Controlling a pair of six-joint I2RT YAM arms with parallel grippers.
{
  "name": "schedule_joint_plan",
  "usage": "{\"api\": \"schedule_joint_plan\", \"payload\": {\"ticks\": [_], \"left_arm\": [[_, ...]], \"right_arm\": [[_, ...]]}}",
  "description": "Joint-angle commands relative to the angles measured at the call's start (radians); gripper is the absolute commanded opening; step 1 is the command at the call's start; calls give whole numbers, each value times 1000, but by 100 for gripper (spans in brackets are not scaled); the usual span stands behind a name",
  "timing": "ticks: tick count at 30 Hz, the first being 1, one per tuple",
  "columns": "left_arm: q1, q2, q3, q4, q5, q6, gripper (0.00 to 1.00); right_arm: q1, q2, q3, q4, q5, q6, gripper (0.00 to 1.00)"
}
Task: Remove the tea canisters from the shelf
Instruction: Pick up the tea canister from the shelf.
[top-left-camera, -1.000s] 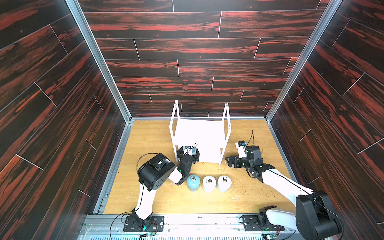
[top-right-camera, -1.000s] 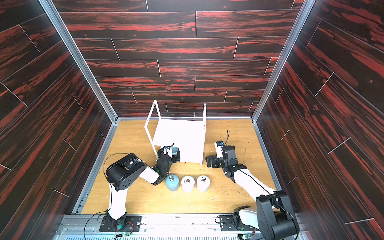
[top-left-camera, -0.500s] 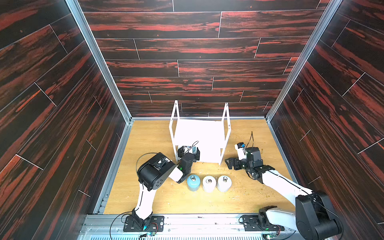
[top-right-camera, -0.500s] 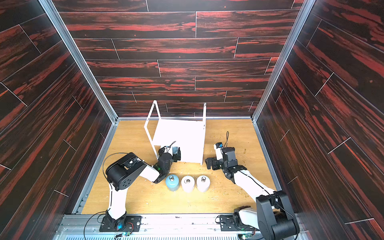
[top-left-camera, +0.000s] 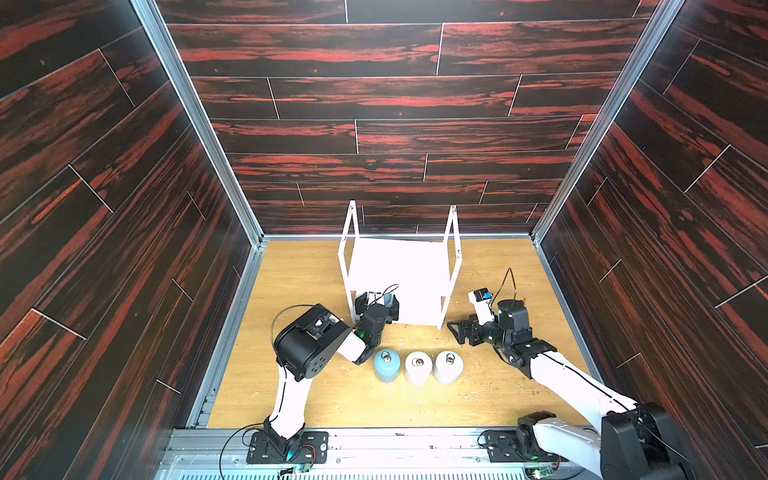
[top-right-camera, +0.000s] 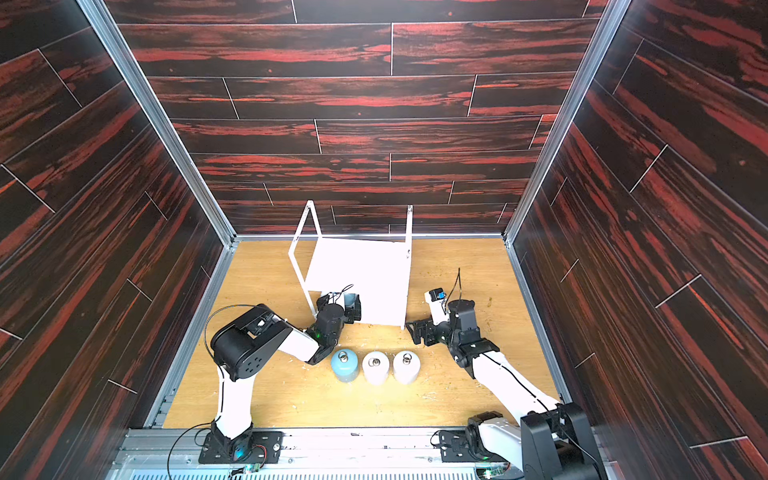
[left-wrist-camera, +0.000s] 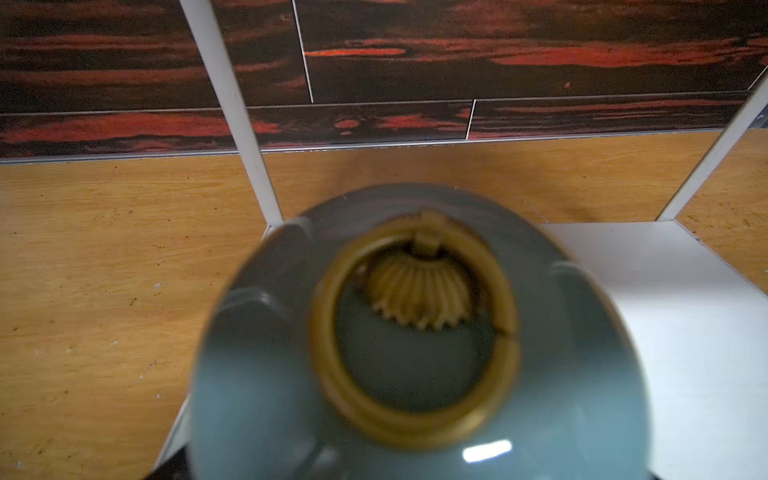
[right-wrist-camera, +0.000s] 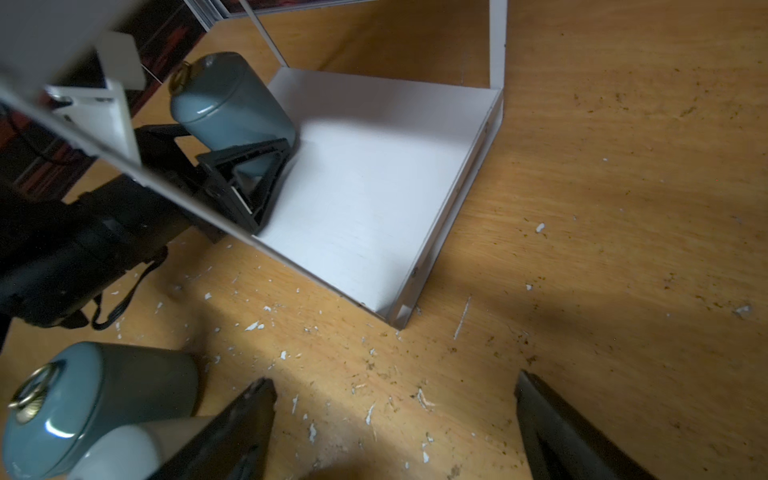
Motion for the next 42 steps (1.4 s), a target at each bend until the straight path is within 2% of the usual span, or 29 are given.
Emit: {"api": "schedule_joint_plan", "payload": {"ticks": [1,11,16,23,27,42], "left_arm": [[15,-33,24,-28,4,-33,99],[34,-44,93,-169,42,-72,99],[42,-44,131,-239,57,-85,92],[43,-41,129,-226,73,-88,82],[43,-44,97,-162,87,-89,79],[-22,-87,-20,-98,58,-75,77]], "right_arm": [[4,-13,-16,54,-65,-18,94],[17,34,0,93,-117,-30,93],[18,45,-2,100,-119,-31,93],[19,45,-18,100,-112,-29,93],[18,45,-18,98,-105,-27,93],[18,52,-13,95,-107,-28,93]]}}
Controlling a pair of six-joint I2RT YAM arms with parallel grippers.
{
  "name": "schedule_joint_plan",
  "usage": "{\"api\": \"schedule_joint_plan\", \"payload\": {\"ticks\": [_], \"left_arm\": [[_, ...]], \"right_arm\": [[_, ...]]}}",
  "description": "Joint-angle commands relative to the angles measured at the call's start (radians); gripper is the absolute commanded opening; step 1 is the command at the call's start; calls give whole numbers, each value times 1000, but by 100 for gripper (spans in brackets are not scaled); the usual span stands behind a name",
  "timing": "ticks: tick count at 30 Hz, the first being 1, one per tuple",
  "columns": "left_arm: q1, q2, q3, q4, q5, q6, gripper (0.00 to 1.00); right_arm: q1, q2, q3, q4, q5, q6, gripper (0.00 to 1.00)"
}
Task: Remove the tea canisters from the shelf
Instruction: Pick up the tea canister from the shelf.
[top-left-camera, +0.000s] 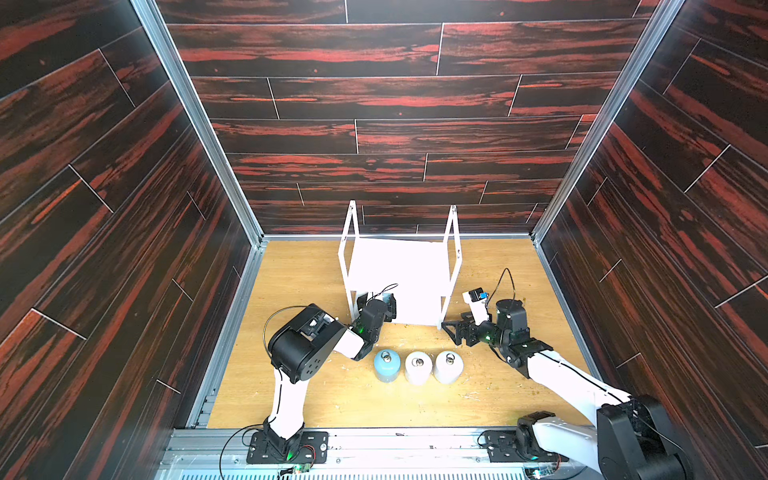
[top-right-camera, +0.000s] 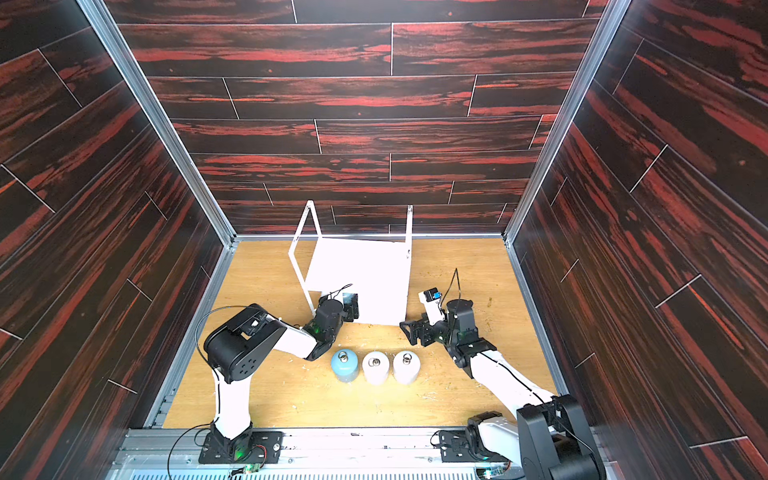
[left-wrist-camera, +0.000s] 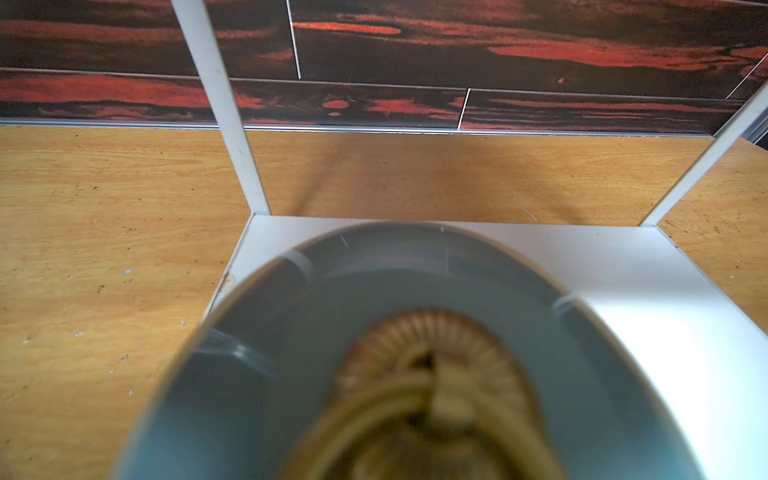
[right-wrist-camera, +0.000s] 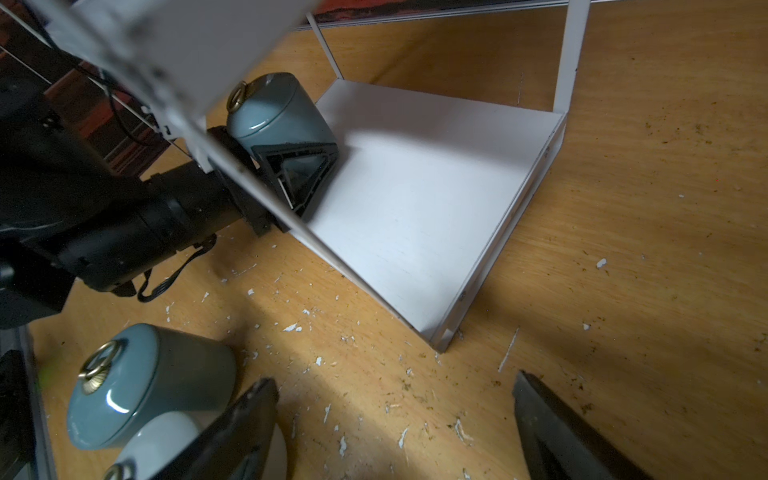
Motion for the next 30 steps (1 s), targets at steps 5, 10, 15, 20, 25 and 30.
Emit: {"api": "schedule_joint_plan", "payload": {"ticks": [5,10,15,20,25,30], "left_arm": [[-25,-46,-41,-5,-10,2,80],[-27,-27,-52,12,-30,2,90],[-26,-28,-36,11,-38,21,98],[-27,-29,0,-6,-50,50,100],[-25,-23,27,-16,-53,63,100],[-22,-16,41,-18,-47,71,95]], "right_arm": [[5,7,-6,1,-7,-9,93],[5,5,-11,3,-9,-8,93],[5,7,-6,-3,-9,-8,93],[5,12,-5,-2,-12,-8,93],[6,13,-3,-2,-13,-8,93],[5,18,-2,-5,-15,-8,93]]}}
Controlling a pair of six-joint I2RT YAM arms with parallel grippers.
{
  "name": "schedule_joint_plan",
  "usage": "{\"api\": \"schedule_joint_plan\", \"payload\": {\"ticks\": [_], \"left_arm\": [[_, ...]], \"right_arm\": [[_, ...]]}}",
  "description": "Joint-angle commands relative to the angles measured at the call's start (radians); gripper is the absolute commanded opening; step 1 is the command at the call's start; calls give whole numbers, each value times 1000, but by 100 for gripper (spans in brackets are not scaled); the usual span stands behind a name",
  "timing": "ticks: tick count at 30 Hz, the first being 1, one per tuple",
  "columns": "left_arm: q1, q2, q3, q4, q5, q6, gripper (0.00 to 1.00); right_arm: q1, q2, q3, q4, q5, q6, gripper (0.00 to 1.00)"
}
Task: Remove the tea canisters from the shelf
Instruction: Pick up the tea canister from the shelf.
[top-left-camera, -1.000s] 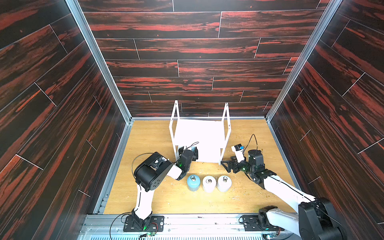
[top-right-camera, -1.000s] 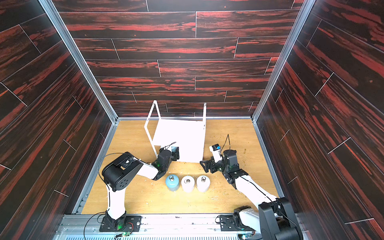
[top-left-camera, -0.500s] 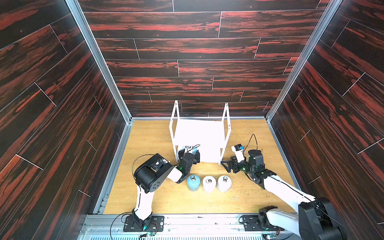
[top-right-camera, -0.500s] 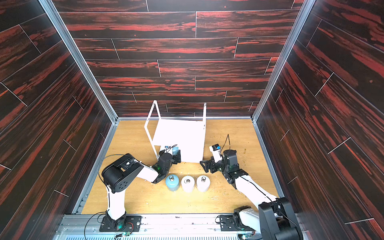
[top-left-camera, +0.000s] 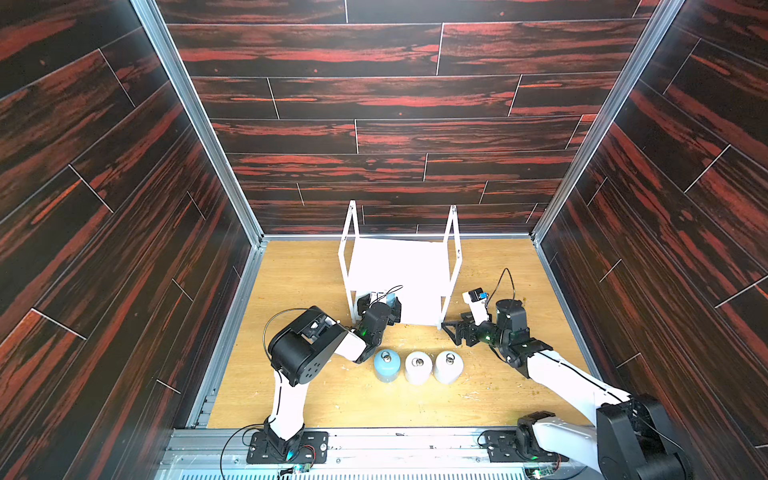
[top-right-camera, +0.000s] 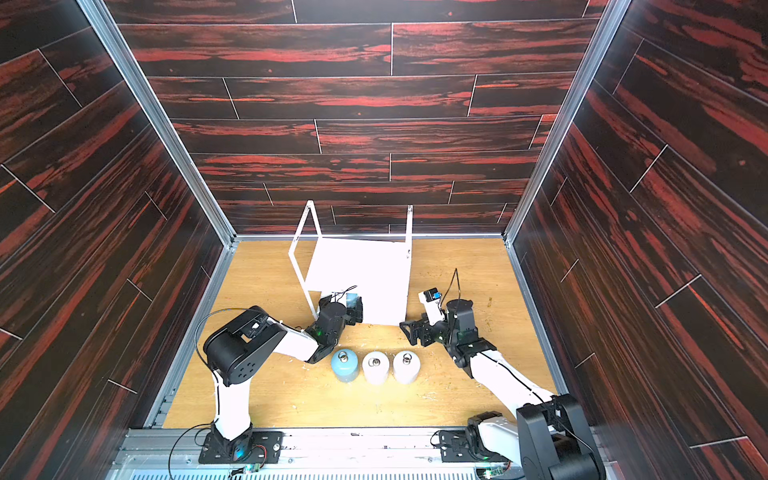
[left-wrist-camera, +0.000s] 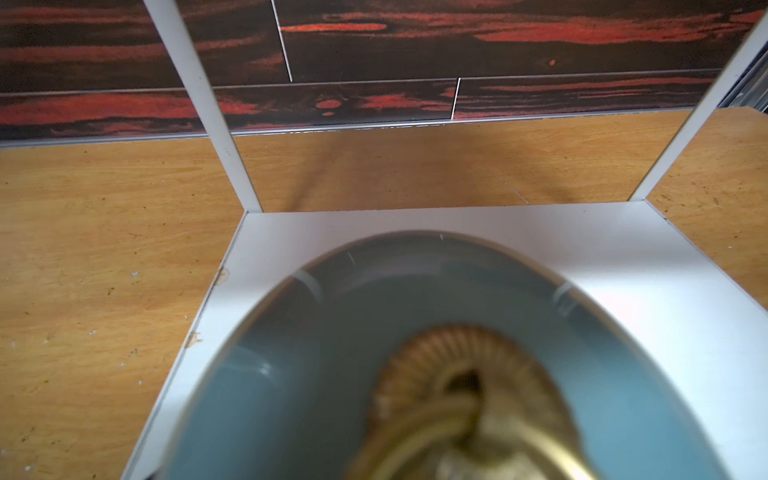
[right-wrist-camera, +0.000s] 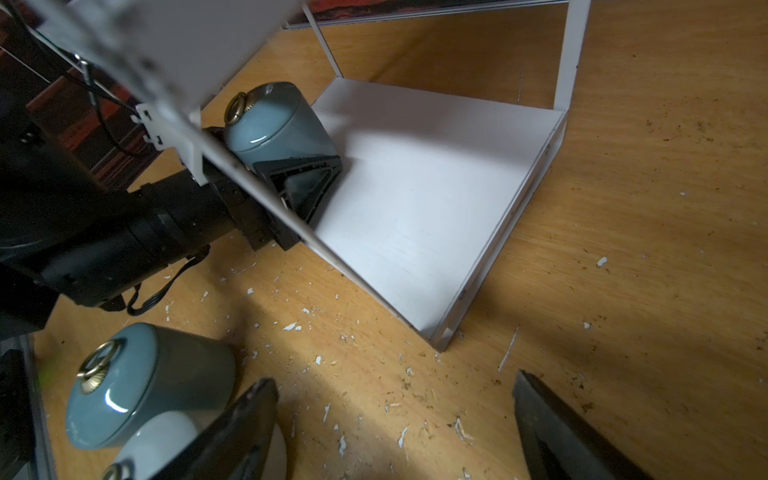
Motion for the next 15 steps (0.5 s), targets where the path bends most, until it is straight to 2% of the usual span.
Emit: {"api": "schedule_joint_plan", "payload": {"ticks": [1,7,15], "left_arm": [[5,-3,37,14,-10,20,93],[2,-12,13,45,8,14,86],[-13,-57,-64,80,13,12,83]], "right_arm": [[5,12,-1,-4,-14,-8,93],[6,14,-1,-4,-15,-8,93],[5,19,-1,-3,-16,-8,93]]}}
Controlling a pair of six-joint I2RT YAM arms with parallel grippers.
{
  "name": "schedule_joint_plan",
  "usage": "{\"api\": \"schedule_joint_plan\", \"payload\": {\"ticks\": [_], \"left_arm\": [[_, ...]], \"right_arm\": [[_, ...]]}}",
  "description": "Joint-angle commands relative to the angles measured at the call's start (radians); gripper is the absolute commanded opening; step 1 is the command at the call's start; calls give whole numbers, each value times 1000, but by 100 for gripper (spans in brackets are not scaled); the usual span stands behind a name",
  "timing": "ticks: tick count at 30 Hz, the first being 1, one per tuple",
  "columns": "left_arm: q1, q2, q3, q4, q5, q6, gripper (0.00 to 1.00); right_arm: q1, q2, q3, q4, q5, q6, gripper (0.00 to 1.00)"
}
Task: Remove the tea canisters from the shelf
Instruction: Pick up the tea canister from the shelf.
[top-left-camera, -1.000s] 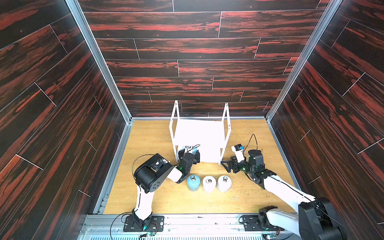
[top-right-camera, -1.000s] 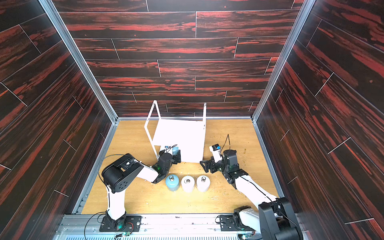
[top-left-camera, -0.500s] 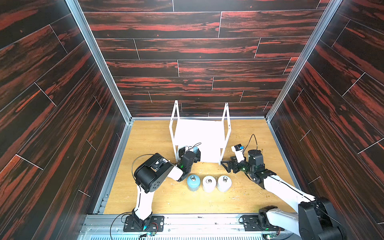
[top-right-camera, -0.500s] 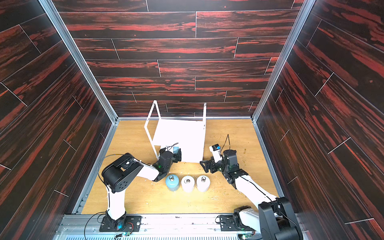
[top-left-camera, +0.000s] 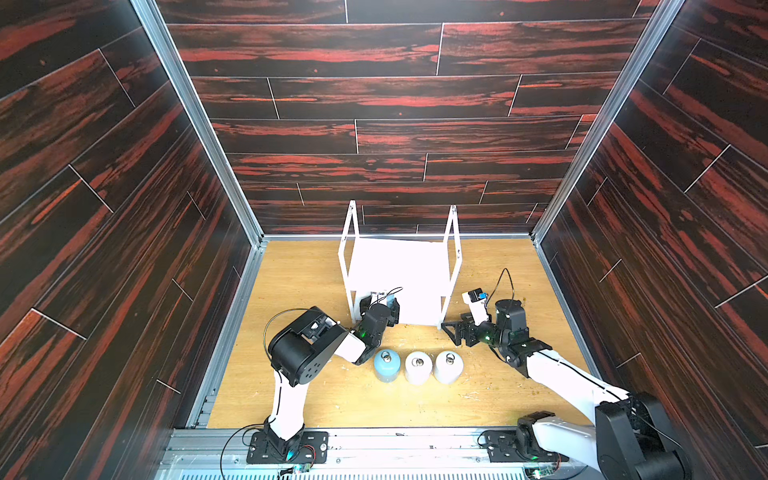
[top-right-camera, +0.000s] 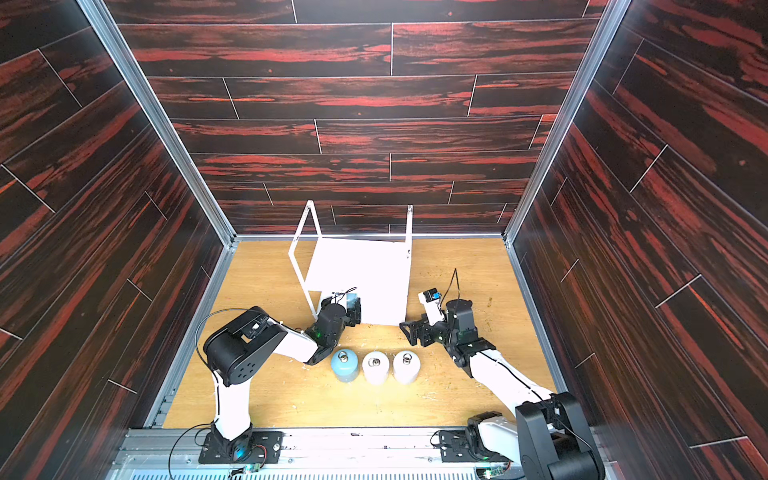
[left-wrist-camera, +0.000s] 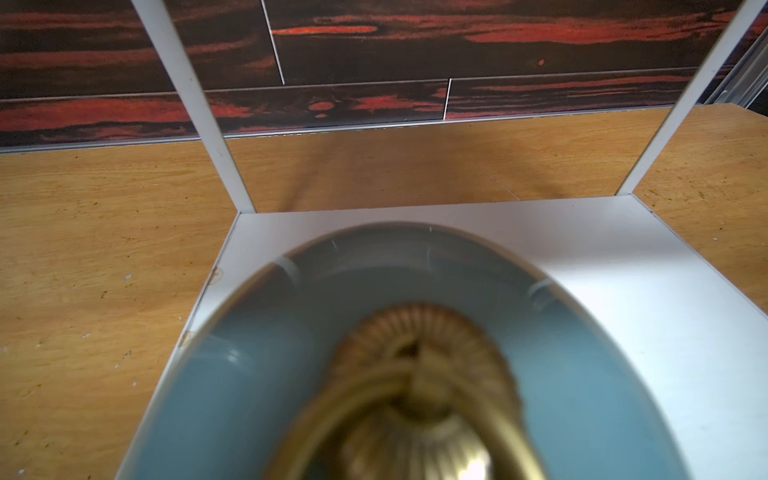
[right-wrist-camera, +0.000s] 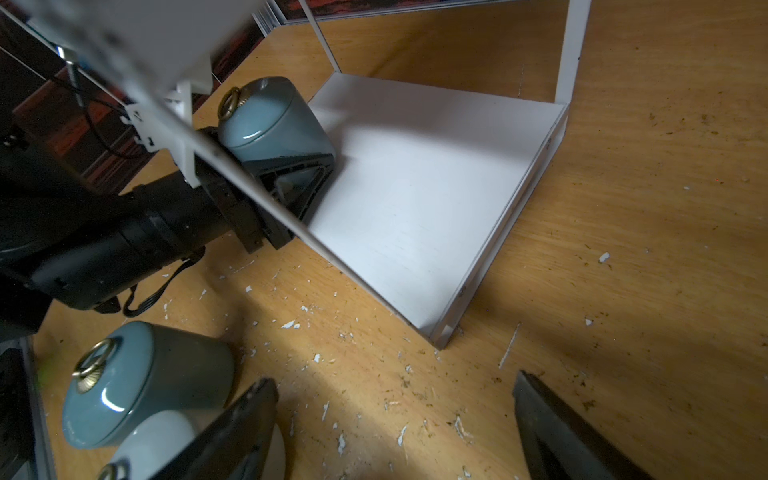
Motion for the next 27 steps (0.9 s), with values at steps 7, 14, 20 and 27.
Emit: {"api": "schedule_joint_plan", "payload": {"ticks": [7,14,20,27], "left_arm": [[-15,-107,-87,46,41,13,80],[-21,-155,-179,111,67,33,80],[-21,-150,-262,247,111,49,82],[-20,-150,-337,373,141,64,82]], "right_arm": [[5,10,0,-3,-16,-9,93],[6,11,-1,-1,-19,-11,93],[6,11,-1,-1,-22,-11,93],[5,11,0,-4,-20,-12,93]]}}
